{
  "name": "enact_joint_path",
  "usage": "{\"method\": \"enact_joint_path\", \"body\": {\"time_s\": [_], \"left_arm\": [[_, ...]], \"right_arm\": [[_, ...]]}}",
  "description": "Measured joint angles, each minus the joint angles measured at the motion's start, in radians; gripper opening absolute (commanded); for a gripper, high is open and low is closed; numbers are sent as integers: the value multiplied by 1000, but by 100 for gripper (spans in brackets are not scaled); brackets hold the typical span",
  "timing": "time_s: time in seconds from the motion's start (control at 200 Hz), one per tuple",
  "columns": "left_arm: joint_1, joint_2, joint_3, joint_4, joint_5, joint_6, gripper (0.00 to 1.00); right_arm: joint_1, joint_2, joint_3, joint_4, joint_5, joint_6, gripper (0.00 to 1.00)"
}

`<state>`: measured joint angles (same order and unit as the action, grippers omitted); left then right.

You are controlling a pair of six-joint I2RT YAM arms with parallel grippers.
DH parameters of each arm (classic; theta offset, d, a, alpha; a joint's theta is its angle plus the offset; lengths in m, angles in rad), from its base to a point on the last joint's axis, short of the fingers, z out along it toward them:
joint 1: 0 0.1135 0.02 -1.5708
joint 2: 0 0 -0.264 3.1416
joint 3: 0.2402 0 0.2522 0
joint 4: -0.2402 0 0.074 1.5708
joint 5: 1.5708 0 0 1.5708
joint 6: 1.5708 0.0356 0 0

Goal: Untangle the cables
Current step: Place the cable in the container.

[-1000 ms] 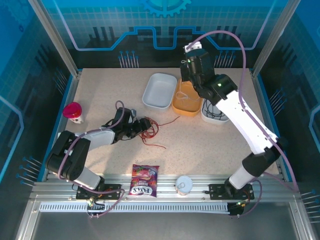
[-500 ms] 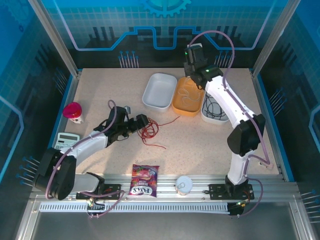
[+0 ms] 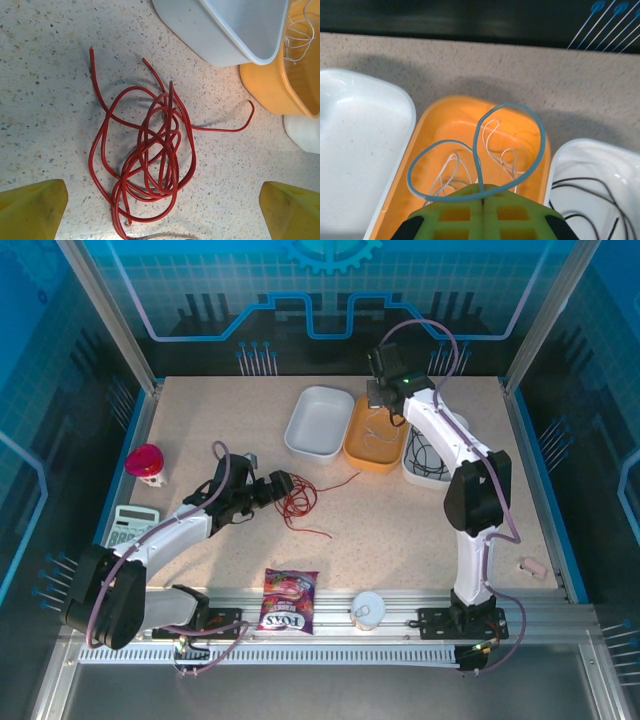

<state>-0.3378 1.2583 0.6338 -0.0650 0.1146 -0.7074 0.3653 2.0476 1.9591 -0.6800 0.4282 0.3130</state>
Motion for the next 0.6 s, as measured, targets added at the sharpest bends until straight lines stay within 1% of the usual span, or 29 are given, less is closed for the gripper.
{"method": "enact_joint_path", "body": {"time_s": [0.175, 0.275, 0.34, 0.46, 0.6], "left_arm": [[0, 0, 0, -10, -8, 4, 99], [0, 0, 0, -10, -14, 7, 99], [0, 0, 0, -11, -14, 8, 99], [0, 0, 0, -15, -17, 11, 99], [0, -4, 0, -24, -26, 13, 99]], "right_arm": [[-26, 66, 1, -43, -111, 50, 12], [-29, 120, 24, -79, -150, 66, 15], [-28, 154, 45, -101, -164, 74, 22], [-29, 182, 61, -135, -176, 78, 31], [-33, 183, 87, -159, -175, 81, 37]]}}
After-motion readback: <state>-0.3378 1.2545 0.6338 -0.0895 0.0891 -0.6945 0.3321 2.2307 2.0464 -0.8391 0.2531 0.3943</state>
